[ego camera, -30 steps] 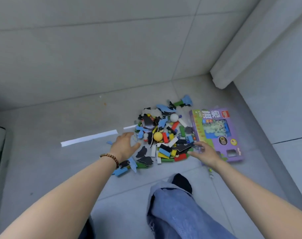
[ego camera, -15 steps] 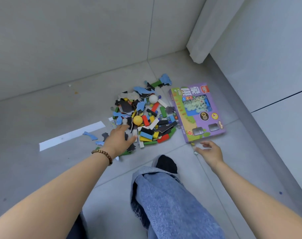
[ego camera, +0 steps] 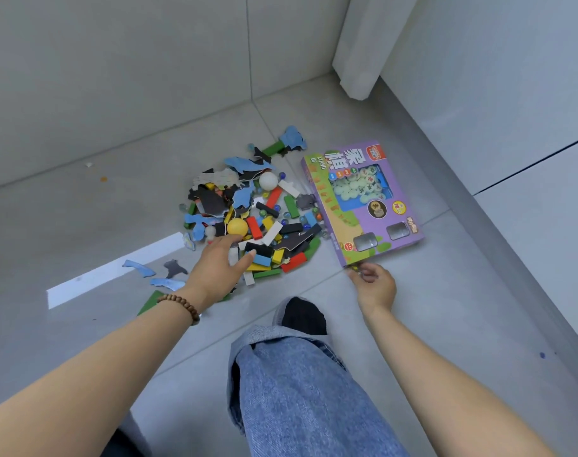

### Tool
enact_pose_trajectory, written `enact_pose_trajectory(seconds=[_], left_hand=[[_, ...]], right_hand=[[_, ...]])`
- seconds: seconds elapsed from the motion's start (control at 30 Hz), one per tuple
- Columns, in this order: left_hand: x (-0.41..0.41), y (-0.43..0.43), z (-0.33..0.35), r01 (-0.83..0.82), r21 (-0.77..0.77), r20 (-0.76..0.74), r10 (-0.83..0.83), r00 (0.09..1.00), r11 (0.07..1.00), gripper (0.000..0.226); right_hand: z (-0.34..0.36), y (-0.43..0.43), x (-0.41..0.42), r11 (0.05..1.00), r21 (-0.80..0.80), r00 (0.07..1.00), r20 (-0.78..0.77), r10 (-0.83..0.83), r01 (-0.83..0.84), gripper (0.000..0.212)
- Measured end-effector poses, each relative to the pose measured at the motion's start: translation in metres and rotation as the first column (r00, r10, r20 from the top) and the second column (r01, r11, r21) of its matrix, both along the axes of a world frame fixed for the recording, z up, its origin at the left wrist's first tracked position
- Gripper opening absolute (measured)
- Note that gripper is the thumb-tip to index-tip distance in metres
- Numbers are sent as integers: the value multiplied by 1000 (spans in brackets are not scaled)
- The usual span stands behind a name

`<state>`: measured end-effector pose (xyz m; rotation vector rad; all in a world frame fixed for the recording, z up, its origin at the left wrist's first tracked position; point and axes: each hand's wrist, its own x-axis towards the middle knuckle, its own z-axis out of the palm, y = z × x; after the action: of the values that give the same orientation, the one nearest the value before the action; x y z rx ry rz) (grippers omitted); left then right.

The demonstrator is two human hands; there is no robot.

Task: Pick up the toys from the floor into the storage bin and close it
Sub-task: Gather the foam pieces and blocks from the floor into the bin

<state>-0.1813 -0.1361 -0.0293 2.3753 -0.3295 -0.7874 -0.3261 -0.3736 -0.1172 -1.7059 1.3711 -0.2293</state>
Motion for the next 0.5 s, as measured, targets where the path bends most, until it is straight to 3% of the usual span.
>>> enact_pose_trajectory(seconds=[0.23,0.37,0.5], left_hand=[[7,-2,0,-132,-76,-72,127,989,988,40],[10,-9,6,-202,-194,-252,150,956,960,33],[12,-19,6,-346,-260,-495,183,849,902,29]], right_hand=[[10,3,-1,999,15,998,43,45,-46,16],[36,23,10,982,177,988,151,45,-72,13],[76,43,51,952,259,953,290,86,-165,12]])
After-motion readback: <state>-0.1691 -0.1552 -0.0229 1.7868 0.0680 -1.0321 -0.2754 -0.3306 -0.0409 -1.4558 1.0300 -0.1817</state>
